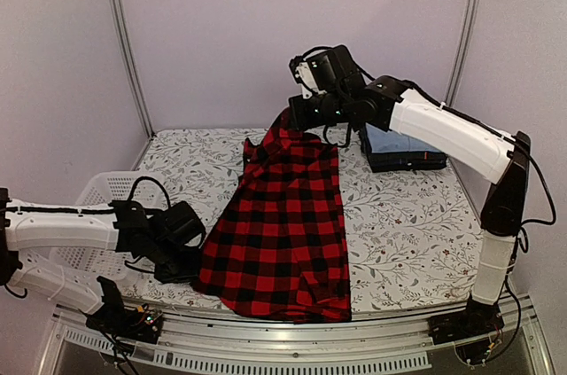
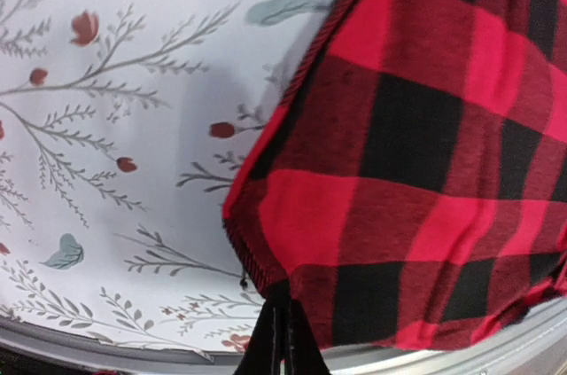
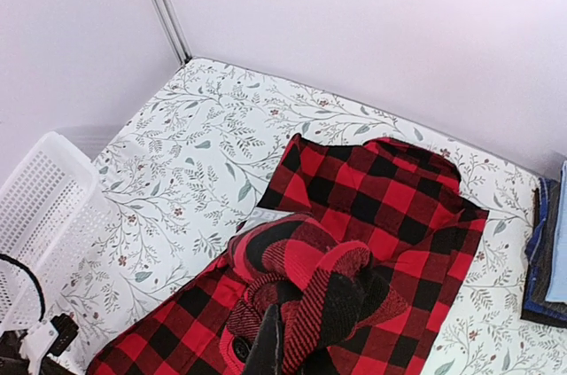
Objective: Fold and stack the long sleeve shirts
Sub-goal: Pick up the shirt from the center of the board, then fold the 1/3-folded shirt at the center of the board.
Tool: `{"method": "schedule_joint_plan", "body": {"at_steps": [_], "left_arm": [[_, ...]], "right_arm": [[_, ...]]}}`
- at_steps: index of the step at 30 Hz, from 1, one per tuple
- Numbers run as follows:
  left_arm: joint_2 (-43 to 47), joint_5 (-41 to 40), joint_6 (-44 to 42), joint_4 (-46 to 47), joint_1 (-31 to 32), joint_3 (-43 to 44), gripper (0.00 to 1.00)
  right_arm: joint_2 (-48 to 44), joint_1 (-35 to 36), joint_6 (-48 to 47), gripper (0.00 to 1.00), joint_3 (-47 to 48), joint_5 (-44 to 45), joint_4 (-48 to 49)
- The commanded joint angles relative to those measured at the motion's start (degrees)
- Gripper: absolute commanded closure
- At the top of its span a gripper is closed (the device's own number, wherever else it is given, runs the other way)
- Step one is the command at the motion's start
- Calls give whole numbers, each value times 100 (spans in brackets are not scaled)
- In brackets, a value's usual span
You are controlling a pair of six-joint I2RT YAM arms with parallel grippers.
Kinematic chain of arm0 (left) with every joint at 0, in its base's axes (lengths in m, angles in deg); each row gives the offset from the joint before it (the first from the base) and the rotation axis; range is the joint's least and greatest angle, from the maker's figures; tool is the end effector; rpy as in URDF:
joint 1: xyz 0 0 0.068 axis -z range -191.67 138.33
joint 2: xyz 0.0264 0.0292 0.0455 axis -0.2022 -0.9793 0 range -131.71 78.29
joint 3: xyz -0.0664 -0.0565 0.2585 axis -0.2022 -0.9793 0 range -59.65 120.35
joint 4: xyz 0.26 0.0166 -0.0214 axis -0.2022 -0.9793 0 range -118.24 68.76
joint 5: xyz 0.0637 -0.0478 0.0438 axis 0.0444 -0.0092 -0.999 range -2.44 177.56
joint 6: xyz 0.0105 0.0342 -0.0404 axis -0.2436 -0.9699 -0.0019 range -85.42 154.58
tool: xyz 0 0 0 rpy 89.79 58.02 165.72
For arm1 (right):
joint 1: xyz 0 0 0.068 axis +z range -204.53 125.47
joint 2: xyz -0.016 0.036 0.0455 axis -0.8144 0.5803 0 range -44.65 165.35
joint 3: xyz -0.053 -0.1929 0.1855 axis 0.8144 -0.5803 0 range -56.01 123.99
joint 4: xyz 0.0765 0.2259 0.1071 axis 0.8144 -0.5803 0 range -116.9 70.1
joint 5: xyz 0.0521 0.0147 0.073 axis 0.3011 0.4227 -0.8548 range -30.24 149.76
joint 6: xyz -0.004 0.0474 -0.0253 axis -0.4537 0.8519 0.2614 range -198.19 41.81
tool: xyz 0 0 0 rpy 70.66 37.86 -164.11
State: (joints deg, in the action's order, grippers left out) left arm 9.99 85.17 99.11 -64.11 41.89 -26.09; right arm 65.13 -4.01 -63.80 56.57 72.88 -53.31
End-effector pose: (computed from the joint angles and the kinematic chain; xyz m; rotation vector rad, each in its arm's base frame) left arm 0.1089 -0.1449 0.1615 -0.2923 2.9703 -0.2458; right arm 0.2889 0.3381 0.3786 -0.5242 2.0550 0.4424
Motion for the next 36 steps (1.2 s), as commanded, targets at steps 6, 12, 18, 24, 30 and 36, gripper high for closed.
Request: {"method": "schedule_joint_plan", "body": {"at_steps": [6, 12, 18, 24, 30, 36], "left_arm": [[-721, 182, -1081, -515, 337, 1738, 100], [-1521, 537, -1648, -643, 772, 2567, 100], [-2209, 811, -2076, -617, 1055, 3197, 100], [-2732, 1227, -2431, -414, 1180, 3484, 100], [-3025, 1452, -2646, -366, 1242, 3669, 100], [-3126, 1635, -2751, -287, 1258, 3695, 100]], "right_arm": [[310, -514, -792, 100, 584, 100, 300], [121, -658, -784, 100, 260, 454, 195], [-304, -896, -385, 100, -392, 681, 124], [-680, -935, -283, 100, -718, 747, 109], [-923, -930, -181, 100, -753, 749, 30], [-964, -930, -143, 100, -786, 679, -55]]}}
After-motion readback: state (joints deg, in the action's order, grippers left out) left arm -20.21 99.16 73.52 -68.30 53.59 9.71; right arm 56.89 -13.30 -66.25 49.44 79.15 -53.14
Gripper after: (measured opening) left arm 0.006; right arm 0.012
